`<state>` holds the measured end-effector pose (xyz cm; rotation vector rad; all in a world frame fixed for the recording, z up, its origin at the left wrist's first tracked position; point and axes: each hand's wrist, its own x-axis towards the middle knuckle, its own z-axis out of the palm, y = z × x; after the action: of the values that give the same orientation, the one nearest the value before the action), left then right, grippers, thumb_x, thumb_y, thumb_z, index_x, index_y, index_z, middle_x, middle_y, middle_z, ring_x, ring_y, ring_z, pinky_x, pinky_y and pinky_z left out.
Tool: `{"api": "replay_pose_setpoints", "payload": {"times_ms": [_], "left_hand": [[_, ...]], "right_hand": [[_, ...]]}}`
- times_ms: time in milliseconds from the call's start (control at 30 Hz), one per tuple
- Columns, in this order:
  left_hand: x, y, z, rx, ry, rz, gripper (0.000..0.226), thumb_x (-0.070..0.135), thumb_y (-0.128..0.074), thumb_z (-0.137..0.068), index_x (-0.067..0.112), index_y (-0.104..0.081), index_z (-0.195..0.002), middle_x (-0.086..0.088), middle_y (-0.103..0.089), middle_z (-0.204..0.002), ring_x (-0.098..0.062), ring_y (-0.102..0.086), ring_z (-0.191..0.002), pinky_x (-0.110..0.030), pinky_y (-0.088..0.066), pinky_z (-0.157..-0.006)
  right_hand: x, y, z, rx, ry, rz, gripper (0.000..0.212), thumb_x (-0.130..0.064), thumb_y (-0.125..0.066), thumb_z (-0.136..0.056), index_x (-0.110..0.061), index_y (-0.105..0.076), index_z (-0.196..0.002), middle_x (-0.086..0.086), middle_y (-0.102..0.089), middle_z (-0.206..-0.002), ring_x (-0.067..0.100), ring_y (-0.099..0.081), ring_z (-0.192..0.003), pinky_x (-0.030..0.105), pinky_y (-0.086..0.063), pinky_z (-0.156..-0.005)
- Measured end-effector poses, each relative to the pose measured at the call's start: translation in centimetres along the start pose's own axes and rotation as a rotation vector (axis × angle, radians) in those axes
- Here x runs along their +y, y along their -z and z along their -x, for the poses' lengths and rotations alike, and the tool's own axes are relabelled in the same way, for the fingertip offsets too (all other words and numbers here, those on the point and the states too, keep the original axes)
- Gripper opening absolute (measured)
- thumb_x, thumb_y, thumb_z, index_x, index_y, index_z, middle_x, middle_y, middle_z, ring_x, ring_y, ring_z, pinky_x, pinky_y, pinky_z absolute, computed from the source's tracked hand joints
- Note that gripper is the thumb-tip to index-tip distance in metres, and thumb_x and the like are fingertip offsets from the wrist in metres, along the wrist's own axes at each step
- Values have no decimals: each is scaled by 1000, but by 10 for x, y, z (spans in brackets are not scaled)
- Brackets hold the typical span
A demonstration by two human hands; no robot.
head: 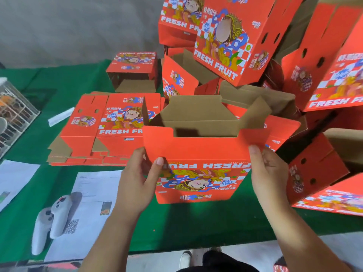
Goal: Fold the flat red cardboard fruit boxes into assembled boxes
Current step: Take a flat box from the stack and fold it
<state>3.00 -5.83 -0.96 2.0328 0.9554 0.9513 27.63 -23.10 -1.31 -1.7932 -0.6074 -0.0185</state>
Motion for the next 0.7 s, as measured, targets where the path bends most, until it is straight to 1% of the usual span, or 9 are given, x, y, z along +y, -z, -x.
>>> {"api": "replay_pose_setpoints", "payload": {"times_ms": [100, 167, 233, 333, 433, 500, 567, 633, 700], "left_hand": [[9, 10, -5, -21, -52, 50, 18, 54, -56, -98, 37, -53, -92, 16, -53, -85, -14, -52, -86, -28, -39, -76], [14, 11, -6, -67, -109, 42, 12, 47, -59, -100, 36, -58, -103, 13, -59, -89, -21, -52, -93, -36, -40, -81], [14, 9, -7, -59, -124, 5, 9, 40, -63, -98, 34, -58, -103, 12, -59, -90, -22, -53, -96, -39, -42, -82], [6, 7, -3, -28, -55, -30, 25, 31, -70, -98, 41, -50, -89, 12, -47, -104, -6, -46, -110, -30, -43, -92], [-2, 9, -2, -129, -52, -76, 17, 37, -67, -99, 42, -52, -104, 10, -47, -120, -6, -40, -126, -21, -35, -105], [-1, 7, -6, -143, -105, -111, 9, 41, -61, -100, 37, -56, -107, 23, -56, -108, -6, -50, -112, -28, -40, -99], [7, 4, -9, -96, -126, -94, 8, 38, -56, -103, 34, -61, -99, 21, -66, -97, -7, -57, -97, -35, -43, -90], [13, 0, -7, -60, -99, -74, 15, 39, -52, -105, 31, -64, -100, 19, -66, -94, -7, -54, -102, -38, -42, -95], [17, -1, -5, -28, -98, -125, 23, 39, -50, -104, 23, -64, -113, 22, -60, -95, -5, -43, -116, -36, -36, -104]], "right_hand": [[-3, 2, 7, 11, 16, -65, 34, -53, -54, -95, -40, -55, -64, -22, -56, -59, -4, -51, -55, 8, -34, -52], [-3, 3, 8, 44, 22, -130, 29, -50, -54, -95, -40, -56, -68, -22, -58, -62, -5, -52, -59, 7, -34, -54], [-2, 3, 5, 56, 56, -137, 27, -48, -54, -96, -41, -54, -70, -22, -55, -63, -5, -50, -60, 9, -33, -56], [0, 4, -1, 2, 71, 4, 22, -53, -49, -95, -40, -53, -78, -25, -59, -79, -8, -56, -74, 11, -36, -65], [3, 5, -4, -30, 132, 123, 19, -56, -43, -96, -46, -49, -81, -31, -57, -91, -4, -51, -80, 15, -34, -67], [2, 4, -6, -48, 134, 146, 19, -58, -41, -95, -45, -48, -83, -19, -53, -89, 1, -45, -77, 28, -30, -66], [-2, 4, -9, -68, 84, 165, 20, -60, -41, -92, -52, -53, -79, -10, -50, -93, 0, -50, -80, 31, -29, -67], [-4, 5, -13, -77, 56, 182, 26, -63, -43, -91, -53, -59, -74, -5, -52, -94, -5, -54, -85, 31, -32, -67], [-3, 9, -16, -52, 78, 181, 38, -63, -45, -92, -40, -55, -64, -2, -53, -94, 3, -50, -79, 31, -31, -69]]}}
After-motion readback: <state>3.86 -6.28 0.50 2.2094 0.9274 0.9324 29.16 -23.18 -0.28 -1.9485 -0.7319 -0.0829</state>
